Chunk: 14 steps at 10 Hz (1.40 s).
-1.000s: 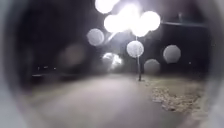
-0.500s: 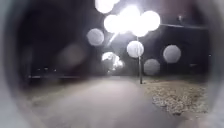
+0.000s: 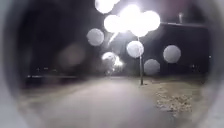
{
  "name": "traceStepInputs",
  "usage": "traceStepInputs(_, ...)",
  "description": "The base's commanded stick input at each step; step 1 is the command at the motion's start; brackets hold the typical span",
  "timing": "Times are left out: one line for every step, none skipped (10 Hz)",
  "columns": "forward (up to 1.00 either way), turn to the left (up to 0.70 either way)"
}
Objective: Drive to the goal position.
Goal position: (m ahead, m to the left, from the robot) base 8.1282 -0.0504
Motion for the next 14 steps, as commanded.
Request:
traceStepInputs(0.7,0.0)
traceStepInputs(0.7,0.0)
traceStepInputs(0.7,0.0)
traceStepInputs(0.7,0.0)
traceStepInputs(0.7,0.0)
traceStepInputs(0.7,0.0)
traceStepInputs(0.7,0.0)
traceStepInputs(0.7,0.0)
traceStepInputs(0.7,0.0)
traceStepInputs(0.7,0.0)
traceStepInputs(0.7,0.0)
traceStepInputs(0.7,0.0)
traceStepInputs(0.7,0.0)
traceStepInputs(0.7,0.0)
